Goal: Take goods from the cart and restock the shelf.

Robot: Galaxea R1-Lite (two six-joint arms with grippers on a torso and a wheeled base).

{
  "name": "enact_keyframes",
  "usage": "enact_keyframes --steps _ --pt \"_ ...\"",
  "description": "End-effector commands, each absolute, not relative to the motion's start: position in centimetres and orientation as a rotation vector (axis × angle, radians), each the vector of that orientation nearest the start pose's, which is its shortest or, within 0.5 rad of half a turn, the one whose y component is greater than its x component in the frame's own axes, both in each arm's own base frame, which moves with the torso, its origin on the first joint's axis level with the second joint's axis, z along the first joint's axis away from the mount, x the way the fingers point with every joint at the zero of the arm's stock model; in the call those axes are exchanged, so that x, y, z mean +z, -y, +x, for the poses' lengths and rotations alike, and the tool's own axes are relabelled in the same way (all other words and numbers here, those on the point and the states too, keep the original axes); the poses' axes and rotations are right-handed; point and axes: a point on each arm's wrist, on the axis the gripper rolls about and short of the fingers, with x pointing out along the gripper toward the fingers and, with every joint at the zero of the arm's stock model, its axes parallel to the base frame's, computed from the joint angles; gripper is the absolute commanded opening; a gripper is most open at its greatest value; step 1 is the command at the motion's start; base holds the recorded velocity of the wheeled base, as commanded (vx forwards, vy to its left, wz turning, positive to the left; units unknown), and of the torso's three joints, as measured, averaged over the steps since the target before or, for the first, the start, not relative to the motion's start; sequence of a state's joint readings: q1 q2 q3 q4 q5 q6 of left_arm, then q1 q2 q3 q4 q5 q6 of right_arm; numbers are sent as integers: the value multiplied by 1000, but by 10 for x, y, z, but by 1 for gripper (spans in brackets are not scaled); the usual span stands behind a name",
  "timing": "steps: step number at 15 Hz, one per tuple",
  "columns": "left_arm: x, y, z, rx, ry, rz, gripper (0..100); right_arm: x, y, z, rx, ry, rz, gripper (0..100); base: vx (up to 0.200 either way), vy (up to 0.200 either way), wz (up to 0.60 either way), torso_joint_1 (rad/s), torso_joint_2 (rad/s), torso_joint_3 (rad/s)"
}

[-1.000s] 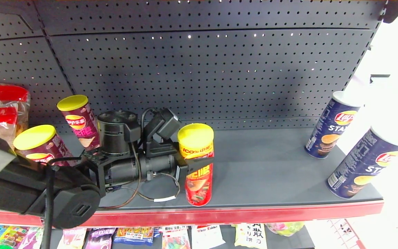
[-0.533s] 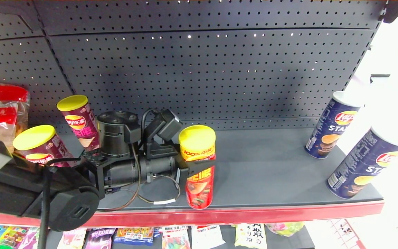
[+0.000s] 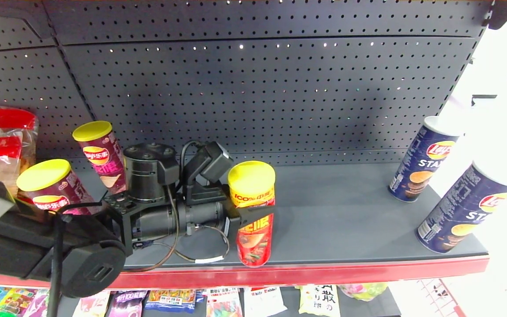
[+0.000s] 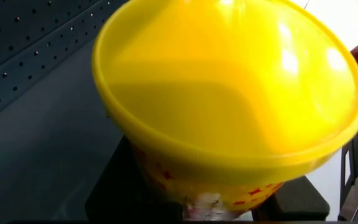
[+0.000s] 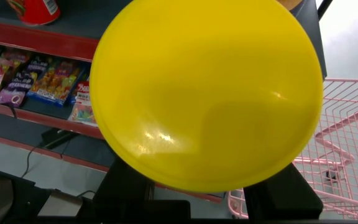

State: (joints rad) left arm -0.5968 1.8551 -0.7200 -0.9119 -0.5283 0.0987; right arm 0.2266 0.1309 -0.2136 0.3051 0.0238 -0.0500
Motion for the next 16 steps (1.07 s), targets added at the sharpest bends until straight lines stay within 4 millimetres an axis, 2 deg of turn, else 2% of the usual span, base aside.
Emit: enact_keyframes --steps 1,3,4,9,11,14,15,16 --pt "135 190 259 -1133 -197 101 0 106 6 -29 256 -216 -73 0 0 0 0 0 0 0" --pt "134 189 258 -1134 -191 113 0 106 6 -29 256 -217 -73 0 0 0 0 0 0 0" --pt "134 189 258 -1134 -191 113 100 106 6 -29 256 -217 -73 0 0 0 0 0 0 0" --pt "142 185 258 -1109 -162 114 100 107 6 -28 261 -222 -73 0 0 0 0 0 0 0" --pt "152 175 259 -1079 -131 109 100 109 6 -27 270 -230 -76 0 0 0 0 0 0 0" --pt "171 155 257 -1024 -77 102 100 137 2 -12 324 -261 -79 0 0 0 0 0 0 0" --pt "176 151 255 -1015 -65 101 100 149 -1 -3 344 -272 -81 0 0 0 0 0 0 0" --pt "181 144 247 -1008 -68 100 100 172 -6 16 368 -278 -88 0 0 0 0 0 0 0"
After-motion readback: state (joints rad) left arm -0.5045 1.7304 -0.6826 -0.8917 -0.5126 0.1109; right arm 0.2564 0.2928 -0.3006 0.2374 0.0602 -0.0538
